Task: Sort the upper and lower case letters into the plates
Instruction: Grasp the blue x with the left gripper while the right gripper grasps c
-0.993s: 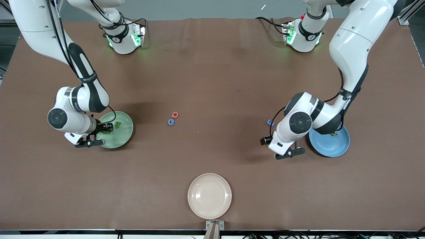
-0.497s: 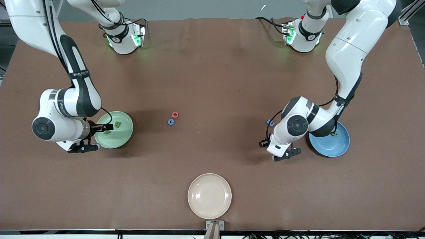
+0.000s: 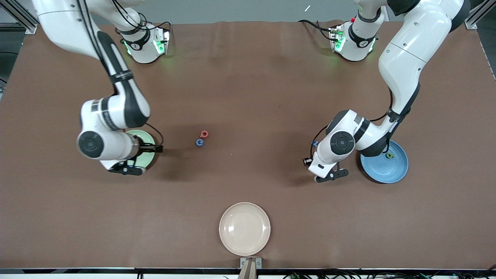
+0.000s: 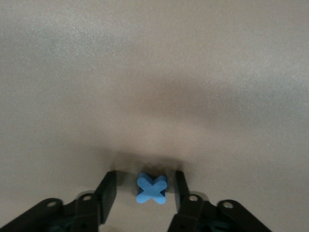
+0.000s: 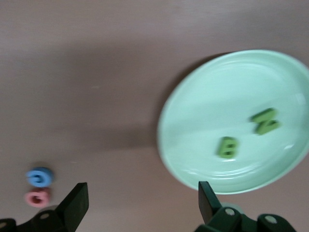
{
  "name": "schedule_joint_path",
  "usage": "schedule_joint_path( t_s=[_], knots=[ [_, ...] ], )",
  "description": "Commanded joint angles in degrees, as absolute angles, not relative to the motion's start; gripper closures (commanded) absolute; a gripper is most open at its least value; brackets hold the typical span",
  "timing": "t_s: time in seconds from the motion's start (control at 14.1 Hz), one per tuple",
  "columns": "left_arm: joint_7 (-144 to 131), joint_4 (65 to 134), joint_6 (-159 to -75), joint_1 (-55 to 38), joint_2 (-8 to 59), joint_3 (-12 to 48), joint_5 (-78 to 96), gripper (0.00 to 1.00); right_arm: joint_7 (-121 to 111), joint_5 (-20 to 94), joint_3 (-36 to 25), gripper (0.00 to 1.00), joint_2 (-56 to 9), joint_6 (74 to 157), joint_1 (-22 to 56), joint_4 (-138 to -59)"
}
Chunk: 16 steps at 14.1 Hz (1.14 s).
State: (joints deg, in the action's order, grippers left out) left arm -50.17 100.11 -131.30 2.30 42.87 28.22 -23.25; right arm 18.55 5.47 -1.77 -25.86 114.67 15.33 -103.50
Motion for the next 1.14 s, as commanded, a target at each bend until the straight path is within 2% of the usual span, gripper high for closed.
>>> schedule_joint_path(
  t_s=[0.0,0.14,0.43,0.57,0.78,1.06],
  knots=[
    [-49.7,102.5,-131.5,2.9,40.9,28.8,-24.2,0.55,22.9,6.6,-2.2,0.0,-25.4,120.1,19.9,-106.7],
    [-49.8,102.6,-131.5,2.9,41.0,29.0,-24.2,0.64,27.2,6.6,-2.2,0.0,-25.5,126.0,23.8,-109.6],
    [-49.9,102.7,-131.5,3.0,40.9,29.1,-24.2,0.82,32.4,6.6,-2.3,0.01,-27.1,130.6,27.6,-110.0],
    [-49.1,102.7,-129.8,3.3,39.0,29.2,-24.2,0.83,34.4,6.6,-2.3,0.02,-27.1,135.2,28.6,-112.7],
    [-40.3,102.7,-122.0,6.2,33.9,30.0,-23.3,0.83,36.7,6.6,-2.2,0.02,-27.4,142.5,30.2,-117.1],
    [-27.9,104.7,-115.9,23.2,32.2,40.1,-23.7,0.83,39.8,6.6,-2.2,0.03,-29.1,146.1,31.6,-117.9]
  ],
)
